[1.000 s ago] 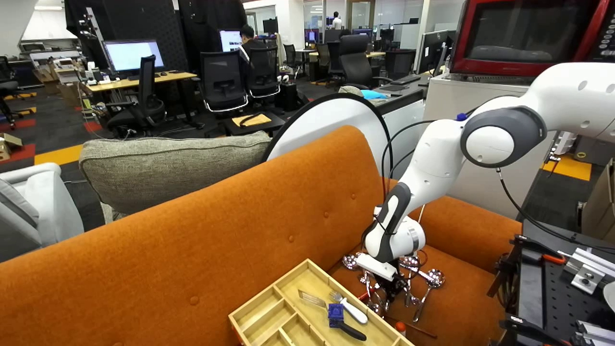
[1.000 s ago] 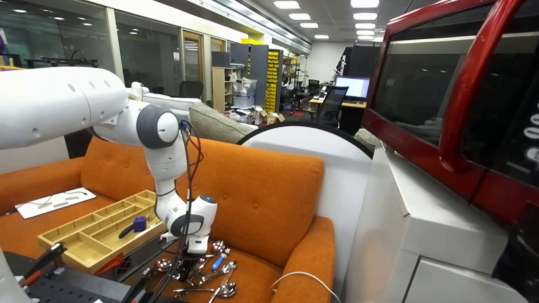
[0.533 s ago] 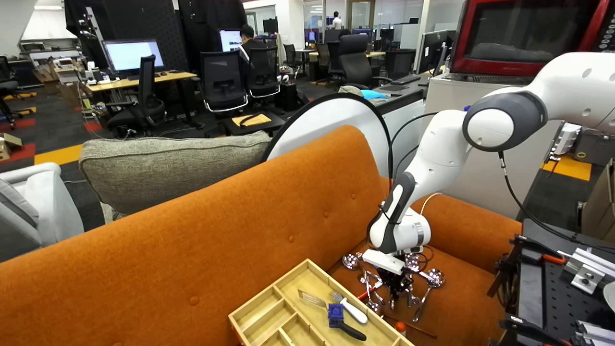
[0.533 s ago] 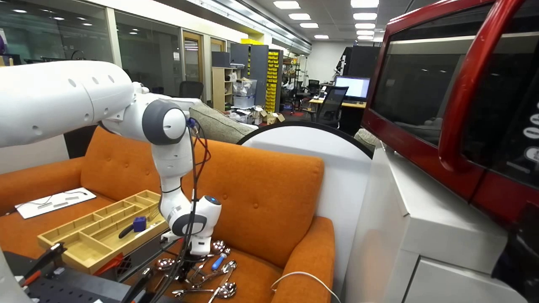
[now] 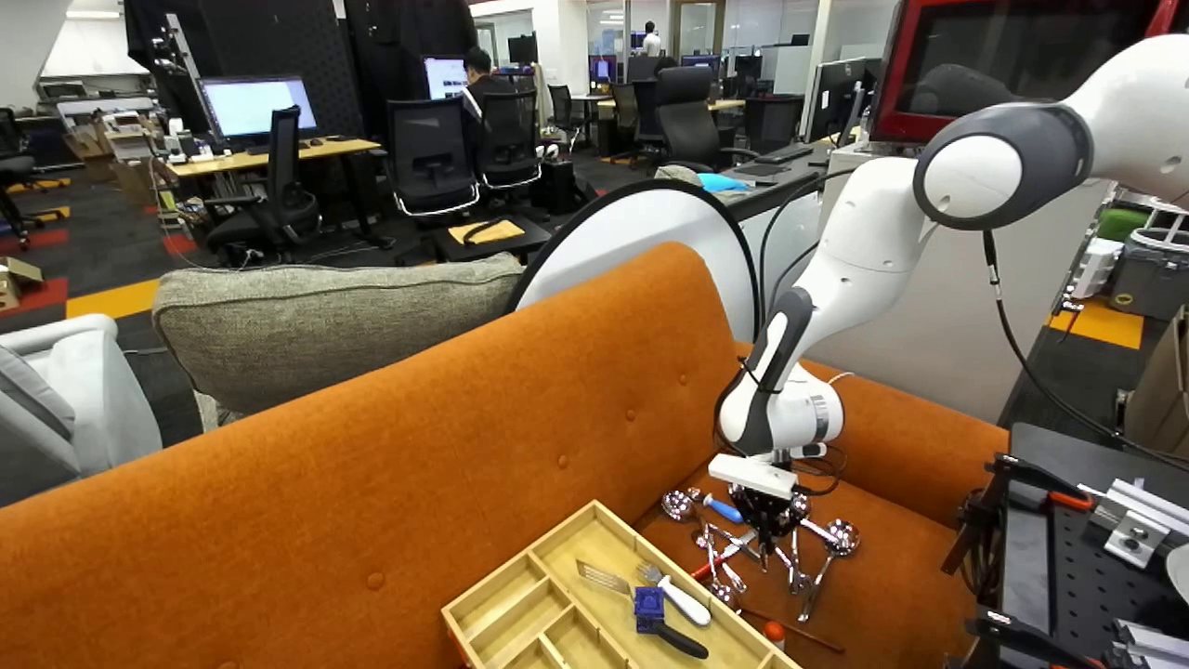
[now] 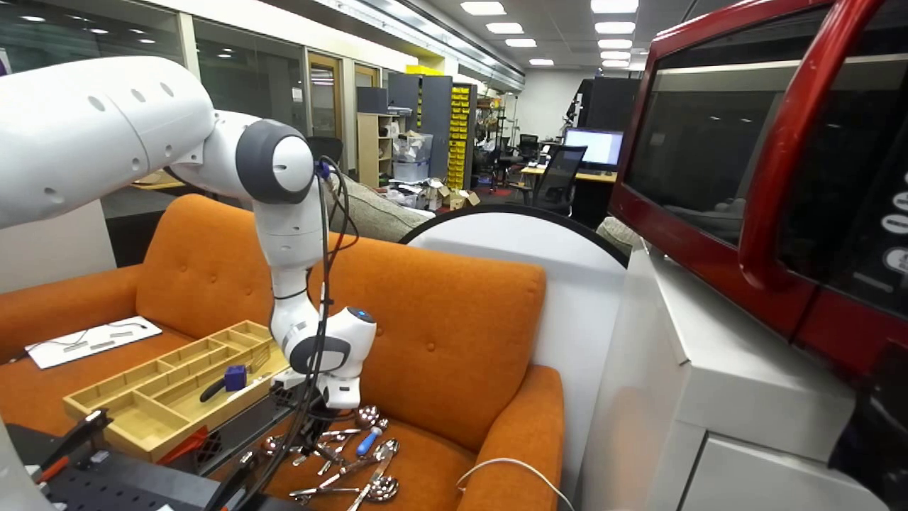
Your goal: Pick up one silver spoon and move it forwards
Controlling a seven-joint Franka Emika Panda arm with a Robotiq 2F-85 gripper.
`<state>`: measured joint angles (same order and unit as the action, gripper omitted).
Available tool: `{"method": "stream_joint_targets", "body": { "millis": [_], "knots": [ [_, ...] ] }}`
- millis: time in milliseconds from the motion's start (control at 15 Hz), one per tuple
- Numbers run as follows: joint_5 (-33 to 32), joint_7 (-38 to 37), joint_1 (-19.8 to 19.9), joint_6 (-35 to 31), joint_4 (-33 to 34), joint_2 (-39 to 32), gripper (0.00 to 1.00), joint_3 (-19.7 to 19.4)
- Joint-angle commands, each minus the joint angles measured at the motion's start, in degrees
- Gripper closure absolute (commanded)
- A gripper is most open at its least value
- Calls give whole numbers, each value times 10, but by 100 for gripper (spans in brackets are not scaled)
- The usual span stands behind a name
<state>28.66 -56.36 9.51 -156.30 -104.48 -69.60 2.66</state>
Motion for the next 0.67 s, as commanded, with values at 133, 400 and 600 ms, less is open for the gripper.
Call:
{"method": "stream_joint_targets", "body": {
  "millis": [133,400,600],
  "knots": [
    [-13,29,-41,-11,-40,49,97,-24],
    [-69,24,-125,2,-48,61,97,-58],
    [-116,17,-190,27,-47,59,97,-86]
  ]
}}
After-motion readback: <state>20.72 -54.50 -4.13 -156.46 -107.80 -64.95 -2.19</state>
